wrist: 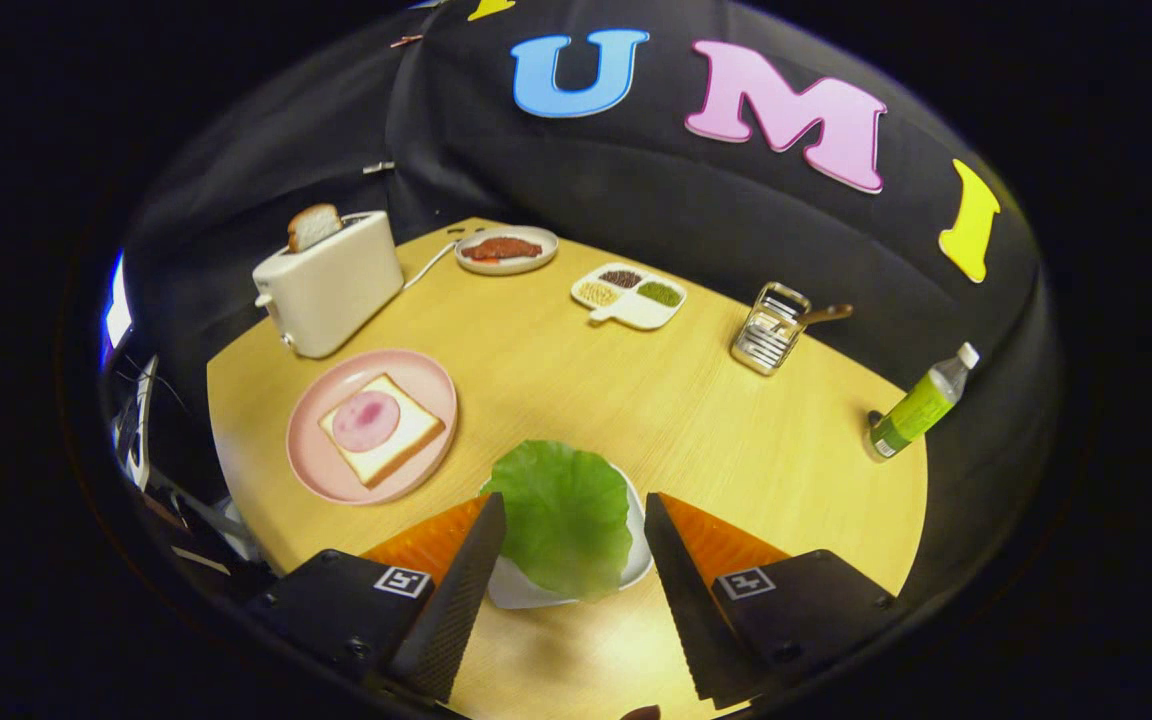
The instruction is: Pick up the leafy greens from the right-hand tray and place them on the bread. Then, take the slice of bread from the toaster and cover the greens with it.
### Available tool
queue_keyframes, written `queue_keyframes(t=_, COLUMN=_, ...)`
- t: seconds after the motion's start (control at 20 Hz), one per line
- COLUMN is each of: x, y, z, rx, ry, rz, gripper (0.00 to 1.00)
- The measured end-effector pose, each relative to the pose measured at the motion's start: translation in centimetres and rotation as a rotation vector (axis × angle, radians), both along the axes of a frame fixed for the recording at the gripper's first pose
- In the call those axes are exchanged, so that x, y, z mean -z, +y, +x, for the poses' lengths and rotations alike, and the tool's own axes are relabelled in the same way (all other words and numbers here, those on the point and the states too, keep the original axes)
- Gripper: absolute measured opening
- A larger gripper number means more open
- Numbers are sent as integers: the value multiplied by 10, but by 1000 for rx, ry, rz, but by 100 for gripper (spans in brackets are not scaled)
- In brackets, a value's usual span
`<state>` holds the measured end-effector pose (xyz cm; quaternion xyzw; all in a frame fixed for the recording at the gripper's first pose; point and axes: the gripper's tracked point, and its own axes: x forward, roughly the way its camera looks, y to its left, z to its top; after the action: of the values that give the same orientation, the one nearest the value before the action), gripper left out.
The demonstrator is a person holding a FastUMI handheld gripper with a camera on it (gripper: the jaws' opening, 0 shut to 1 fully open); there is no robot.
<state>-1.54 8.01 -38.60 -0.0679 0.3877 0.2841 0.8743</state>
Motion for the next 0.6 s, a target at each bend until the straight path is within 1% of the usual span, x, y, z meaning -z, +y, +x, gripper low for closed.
queue_keyframes(t=0.2, x=43, y=11, z=3, rx=-25, ry=84, rz=-21, gripper=88)
queue_keyframes(t=0.45, x=74, y=25, z=7, rx=-52, ry=147, rz=-29, gripper=85)
queue_keyframes(t=0.5, x=78, y=26, z=6, rx=-57, ry=163, rz=-32, gripper=84)
queue_keyframes(t=0.6, x=86, y=28, z=5, rx=-62, ry=184, rz=-40, gripper=78)
